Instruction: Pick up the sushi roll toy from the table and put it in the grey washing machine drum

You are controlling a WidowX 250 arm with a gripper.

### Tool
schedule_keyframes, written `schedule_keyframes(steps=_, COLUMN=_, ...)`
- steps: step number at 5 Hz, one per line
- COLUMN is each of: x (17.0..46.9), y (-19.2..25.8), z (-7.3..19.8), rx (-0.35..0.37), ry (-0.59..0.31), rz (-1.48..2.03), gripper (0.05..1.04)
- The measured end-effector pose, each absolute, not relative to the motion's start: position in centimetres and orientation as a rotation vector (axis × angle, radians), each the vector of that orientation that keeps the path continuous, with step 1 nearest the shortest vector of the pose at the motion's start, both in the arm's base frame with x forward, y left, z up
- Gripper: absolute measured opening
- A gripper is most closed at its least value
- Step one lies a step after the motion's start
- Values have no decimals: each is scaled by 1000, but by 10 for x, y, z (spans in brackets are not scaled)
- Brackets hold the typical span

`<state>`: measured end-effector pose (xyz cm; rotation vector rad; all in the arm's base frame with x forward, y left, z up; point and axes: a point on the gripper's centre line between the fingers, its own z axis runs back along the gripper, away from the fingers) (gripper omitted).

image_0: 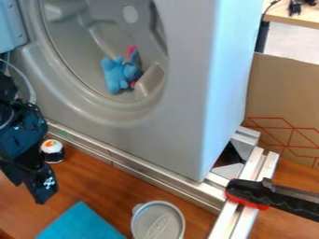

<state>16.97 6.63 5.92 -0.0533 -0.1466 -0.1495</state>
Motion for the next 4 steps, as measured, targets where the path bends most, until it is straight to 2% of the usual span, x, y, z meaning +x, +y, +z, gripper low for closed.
schedule_keyframes(steps=1, x=169, y=66, z=56, rx=-58, ry=-137, rz=-147, gripper=1001)
schedule_keyframes(steps=2, x=194, y=84, z=47, rx=-33, ry=-155, rz=-96, gripper=1001)
schedule_keyframes(steps=3, x=214, y=109, z=38, rx=70, ry=-166, rz=-29, gripper=1001)
schedule_keyframes(steps=4, x=230, y=114, z=29, rx=147, ry=-153, rz=-51, gripper=1001)
